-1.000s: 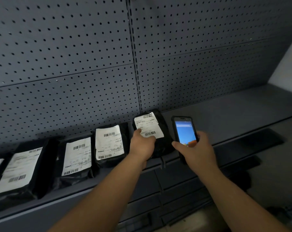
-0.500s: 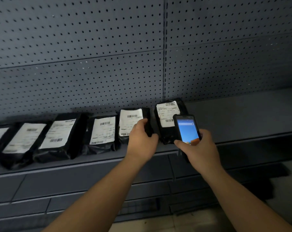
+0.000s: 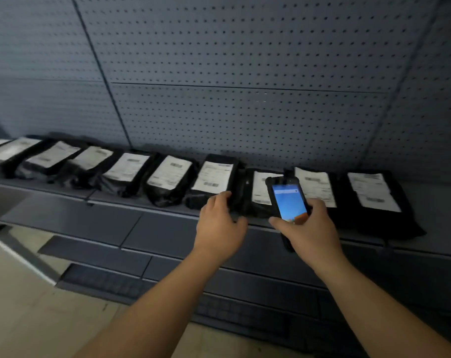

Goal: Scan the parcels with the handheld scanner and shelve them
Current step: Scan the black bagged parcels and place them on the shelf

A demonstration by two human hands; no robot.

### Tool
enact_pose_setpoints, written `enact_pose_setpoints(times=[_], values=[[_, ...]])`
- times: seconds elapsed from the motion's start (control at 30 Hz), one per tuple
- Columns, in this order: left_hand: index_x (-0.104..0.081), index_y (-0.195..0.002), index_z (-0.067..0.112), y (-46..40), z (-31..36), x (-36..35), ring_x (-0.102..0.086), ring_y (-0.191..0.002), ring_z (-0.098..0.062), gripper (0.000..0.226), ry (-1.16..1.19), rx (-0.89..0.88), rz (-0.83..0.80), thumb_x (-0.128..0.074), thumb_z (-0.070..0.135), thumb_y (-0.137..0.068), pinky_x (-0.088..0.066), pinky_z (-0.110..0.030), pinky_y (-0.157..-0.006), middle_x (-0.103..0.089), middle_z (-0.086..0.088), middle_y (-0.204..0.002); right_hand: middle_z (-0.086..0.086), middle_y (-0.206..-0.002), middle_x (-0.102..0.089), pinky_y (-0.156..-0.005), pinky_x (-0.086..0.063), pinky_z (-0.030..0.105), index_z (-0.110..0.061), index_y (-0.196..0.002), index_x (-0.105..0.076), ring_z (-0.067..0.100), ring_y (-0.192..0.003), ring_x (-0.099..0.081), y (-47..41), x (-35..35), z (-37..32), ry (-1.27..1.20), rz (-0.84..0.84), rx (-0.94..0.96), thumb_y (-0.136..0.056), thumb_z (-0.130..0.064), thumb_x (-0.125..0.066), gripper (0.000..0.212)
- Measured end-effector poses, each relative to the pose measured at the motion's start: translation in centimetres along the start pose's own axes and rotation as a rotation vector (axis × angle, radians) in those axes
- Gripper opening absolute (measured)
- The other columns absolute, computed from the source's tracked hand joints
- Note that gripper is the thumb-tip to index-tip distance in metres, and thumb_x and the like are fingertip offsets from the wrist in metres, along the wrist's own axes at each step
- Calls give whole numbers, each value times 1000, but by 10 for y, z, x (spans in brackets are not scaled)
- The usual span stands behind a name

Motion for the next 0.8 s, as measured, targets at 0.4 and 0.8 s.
enact_pose_setpoints(times=[0.4, 0.8], values=[[-33, -158, 30, 81, -232, 204, -35, -147, -29, 69, -230, 393, 263, -61, 41, -95, -40, -51, -116, -35, 1, -161, -8, -96, -65, -69, -48, 32, -24, -131, -49, 9, -85, -64, 91, -276, -126, 63, -460, 188, -72, -45, -92, 76], [-27, -160, 28, 131, -408, 332, -30, -150, -25, 68, -377, 792, 424, -55, 44, -99, -36, -46, -119, -30, 2, -163, -5, -98, -62, -69, -58, 38, -29, -127, -45, 13, -84, -64, 148, -531, -219, 159, -904, 423, -71, -51, -90, 75]])
Point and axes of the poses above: each hand's wrist, its own y-axis away from the middle knuckle, its own x-axis out of the back of the hand, z = x × y, the point moved 9 cm from there along -y, towards the middle knuckle
